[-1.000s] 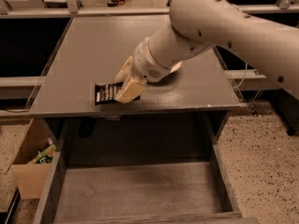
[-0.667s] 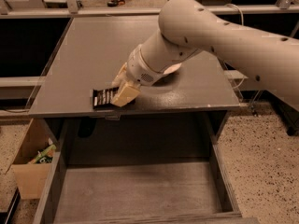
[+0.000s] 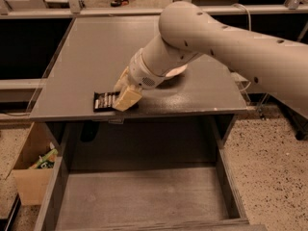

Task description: Pick rxbar chocolate from top drawer and place on counter

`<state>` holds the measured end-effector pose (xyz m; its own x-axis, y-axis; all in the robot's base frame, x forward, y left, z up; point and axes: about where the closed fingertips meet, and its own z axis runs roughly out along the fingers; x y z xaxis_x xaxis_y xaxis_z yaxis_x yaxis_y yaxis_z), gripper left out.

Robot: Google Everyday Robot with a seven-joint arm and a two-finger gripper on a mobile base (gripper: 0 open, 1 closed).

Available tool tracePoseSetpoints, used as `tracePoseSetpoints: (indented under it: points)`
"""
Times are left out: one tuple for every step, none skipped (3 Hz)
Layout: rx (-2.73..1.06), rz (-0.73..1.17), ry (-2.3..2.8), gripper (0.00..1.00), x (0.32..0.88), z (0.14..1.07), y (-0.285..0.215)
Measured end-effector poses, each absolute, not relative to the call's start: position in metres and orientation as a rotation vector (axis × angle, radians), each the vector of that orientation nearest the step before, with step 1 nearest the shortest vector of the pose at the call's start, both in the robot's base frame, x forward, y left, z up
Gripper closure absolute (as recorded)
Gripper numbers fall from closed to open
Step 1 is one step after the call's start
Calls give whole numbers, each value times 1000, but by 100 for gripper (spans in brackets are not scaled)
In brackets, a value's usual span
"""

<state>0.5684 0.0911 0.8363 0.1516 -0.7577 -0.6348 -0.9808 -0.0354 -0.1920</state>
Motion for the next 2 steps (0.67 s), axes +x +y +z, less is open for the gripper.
tracePoseSetpoints:
  points:
    - [-1844,488,1656,57,568,836,91]
    - [-1844,488,1656,34,568,836,91]
